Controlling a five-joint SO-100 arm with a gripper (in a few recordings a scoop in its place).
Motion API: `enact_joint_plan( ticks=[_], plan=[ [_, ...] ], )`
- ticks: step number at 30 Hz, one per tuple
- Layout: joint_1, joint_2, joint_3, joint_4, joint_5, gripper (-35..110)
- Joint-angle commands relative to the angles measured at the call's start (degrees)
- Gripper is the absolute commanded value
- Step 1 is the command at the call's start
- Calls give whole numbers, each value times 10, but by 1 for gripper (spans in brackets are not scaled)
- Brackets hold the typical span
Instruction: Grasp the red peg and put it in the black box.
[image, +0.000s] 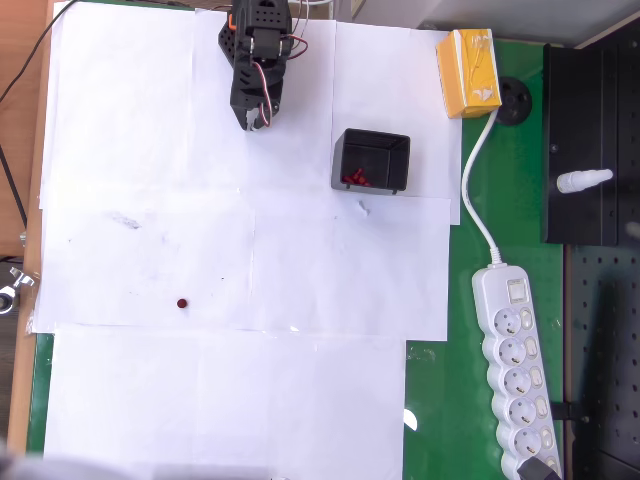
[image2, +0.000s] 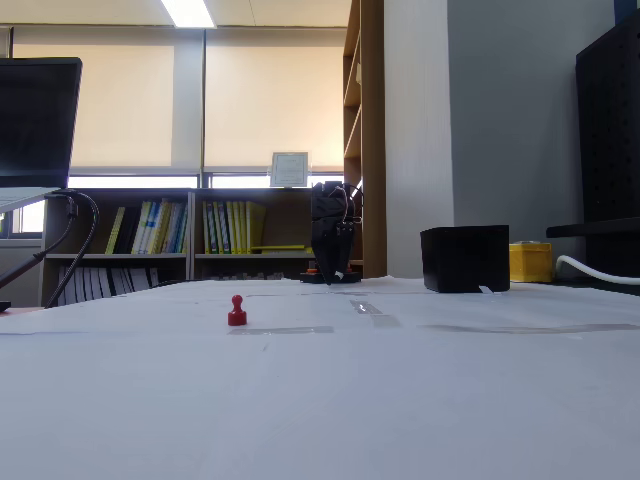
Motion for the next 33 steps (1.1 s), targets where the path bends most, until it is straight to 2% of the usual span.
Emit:
enact_joint_plan(
  ticks=[1,8,10,13,17,20,28,33],
  plan=[
    [0,-64,-46,-15,7,0],
    [-11,-62,-46,-53,110,0],
    [-18,11,-46,-129,127,0],
    [-17,163,-46,-299,142,0],
    [-16,267,-44,-425,138,0],
    [-9,381,-40,-562,126,0],
    [19,545,-38,-757,51,0],
    [25,649,-38,-901,58,0]
  ],
)
